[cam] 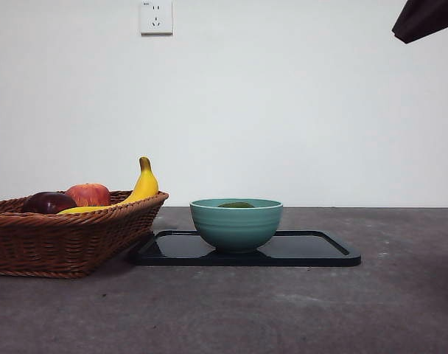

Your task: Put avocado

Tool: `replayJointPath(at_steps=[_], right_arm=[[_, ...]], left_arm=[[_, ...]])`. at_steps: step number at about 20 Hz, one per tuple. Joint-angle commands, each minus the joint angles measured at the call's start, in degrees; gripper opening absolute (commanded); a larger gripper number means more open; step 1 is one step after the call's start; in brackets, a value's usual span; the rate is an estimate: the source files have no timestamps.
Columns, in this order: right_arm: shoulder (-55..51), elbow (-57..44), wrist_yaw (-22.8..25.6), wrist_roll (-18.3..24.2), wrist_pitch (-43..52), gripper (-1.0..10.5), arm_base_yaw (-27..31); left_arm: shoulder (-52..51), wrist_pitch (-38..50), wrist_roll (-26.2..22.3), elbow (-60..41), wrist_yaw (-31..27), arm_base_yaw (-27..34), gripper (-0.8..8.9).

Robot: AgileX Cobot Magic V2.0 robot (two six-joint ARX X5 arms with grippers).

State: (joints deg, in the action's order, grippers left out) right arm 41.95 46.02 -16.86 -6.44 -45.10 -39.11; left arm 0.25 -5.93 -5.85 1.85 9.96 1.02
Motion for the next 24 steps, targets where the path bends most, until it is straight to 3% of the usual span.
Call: replayJointPath(at_steps=[1, 4, 21, 24], right_arm=[[0.2, 0.6, 0.0, -0.4, 0.5, 0.1, -0.5], [0.2, 0.6, 0.0, -0.4, 0.5, 0.1, -0.5], [-0.2, 0.6, 0.3, -0.2, 0.6, 0.1, -0.3], [-4.3, 0.2, 1.3, 5.5, 2.6, 0.1, 5.8]], left_arm=[[-0.1, -0.8, 0.5, -1.2, -0.2, 0.1, 0.16], [-0.1, -4.5, 0.4, -1.2, -0.5, 0.1, 0.16], [-0.1, -4.4, 1.2, -1.2, -0.5, 0.1, 0.16], [-0.1, -4.4, 1.2, -1.2, -0.5, 0.1, 0.16]])
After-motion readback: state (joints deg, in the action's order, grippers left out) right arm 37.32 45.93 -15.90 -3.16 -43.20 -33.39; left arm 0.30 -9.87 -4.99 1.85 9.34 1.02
